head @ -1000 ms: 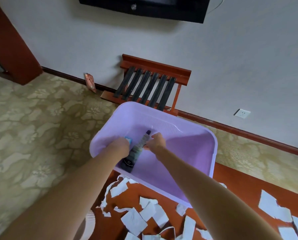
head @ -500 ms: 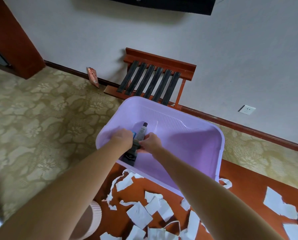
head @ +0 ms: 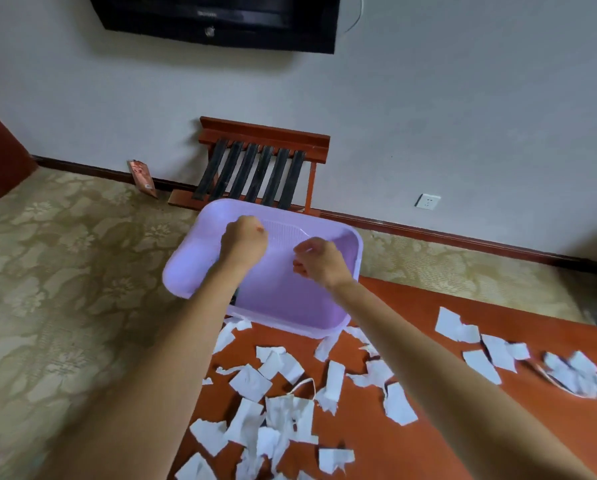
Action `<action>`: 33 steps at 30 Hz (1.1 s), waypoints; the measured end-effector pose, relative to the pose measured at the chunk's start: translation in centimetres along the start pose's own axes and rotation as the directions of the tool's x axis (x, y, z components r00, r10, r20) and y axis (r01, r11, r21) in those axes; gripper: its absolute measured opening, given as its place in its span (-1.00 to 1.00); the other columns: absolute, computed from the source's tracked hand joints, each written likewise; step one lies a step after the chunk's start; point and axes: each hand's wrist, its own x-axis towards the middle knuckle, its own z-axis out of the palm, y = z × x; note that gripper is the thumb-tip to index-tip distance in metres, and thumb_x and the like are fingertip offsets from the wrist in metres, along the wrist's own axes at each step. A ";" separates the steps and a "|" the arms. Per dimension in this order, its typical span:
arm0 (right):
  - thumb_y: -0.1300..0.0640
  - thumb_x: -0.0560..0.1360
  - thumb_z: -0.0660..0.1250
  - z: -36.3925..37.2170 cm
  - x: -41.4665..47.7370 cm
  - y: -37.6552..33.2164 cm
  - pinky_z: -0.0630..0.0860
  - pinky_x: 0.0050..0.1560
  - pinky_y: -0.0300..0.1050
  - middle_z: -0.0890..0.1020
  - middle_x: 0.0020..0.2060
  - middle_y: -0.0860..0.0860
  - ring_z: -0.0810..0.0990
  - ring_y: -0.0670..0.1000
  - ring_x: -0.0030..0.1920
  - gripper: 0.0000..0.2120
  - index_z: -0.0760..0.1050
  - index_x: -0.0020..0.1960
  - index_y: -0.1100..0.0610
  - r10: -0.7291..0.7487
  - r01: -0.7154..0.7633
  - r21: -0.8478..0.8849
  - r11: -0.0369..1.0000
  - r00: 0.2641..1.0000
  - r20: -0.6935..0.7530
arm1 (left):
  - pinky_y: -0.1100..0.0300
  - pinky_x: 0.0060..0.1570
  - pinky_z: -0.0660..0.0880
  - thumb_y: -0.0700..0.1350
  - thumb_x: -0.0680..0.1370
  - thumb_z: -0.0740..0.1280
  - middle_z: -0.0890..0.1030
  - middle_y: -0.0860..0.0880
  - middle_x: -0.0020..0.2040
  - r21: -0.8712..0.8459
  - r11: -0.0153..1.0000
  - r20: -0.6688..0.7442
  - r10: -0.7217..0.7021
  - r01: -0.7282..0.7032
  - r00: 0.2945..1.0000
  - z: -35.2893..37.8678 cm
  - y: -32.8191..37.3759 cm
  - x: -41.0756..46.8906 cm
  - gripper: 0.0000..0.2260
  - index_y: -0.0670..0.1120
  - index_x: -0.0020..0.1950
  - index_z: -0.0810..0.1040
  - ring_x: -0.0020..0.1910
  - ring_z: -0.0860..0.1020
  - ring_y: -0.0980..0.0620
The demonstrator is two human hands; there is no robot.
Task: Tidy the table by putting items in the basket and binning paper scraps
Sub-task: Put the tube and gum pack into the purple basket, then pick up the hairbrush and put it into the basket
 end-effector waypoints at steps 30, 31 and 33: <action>0.32 0.48 0.21 -29.1 -39.6 35.2 0.43 0.18 0.00 0.52 0.18 0.15 0.45 0.16 0.21 -0.70 0.45 0.20 0.23 0.149 -0.333 -0.357 0.873 0.878 -0.456 | 0.11 0.15 0.45 -0.26 0.47 0.34 0.41 -0.10 0.28 0.234 0.850 0.731 0.166 -0.472 0.662 30.7 13.1 -46.5 -0.63 -0.09 0.26 0.43 0.28 0.38 -0.08; 0.32 0.47 0.20 -29.4 -40.0 35.8 0.37 0.25 0.00 0.48 0.22 0.13 0.40 0.16 0.25 -0.66 0.43 0.24 0.20 0.129 -0.359 -0.418 0.835 0.865 -0.486 | 0.07 0.19 0.43 -0.22 0.46 0.37 0.36 -0.09 0.31 0.279 0.800 0.747 0.166 -0.531 0.644 31.0 13.0 -47.2 -0.57 -0.07 0.31 0.37 0.31 0.33 -0.08; 0.27 0.46 0.21 -30.0 -40.6 36.8 0.23 0.38 0.04 0.38 0.31 0.12 0.30 0.17 0.34 -0.58 0.36 0.31 0.15 0.134 -0.434 -0.493 0.754 0.837 -0.531 | 0.03 0.27 0.37 -0.11 0.43 0.42 0.29 -0.08 0.35 0.362 0.675 0.767 0.176 -0.643 0.617 31.6 12.8 -48.1 -0.42 -0.05 0.38 0.26 0.35 0.25 -0.10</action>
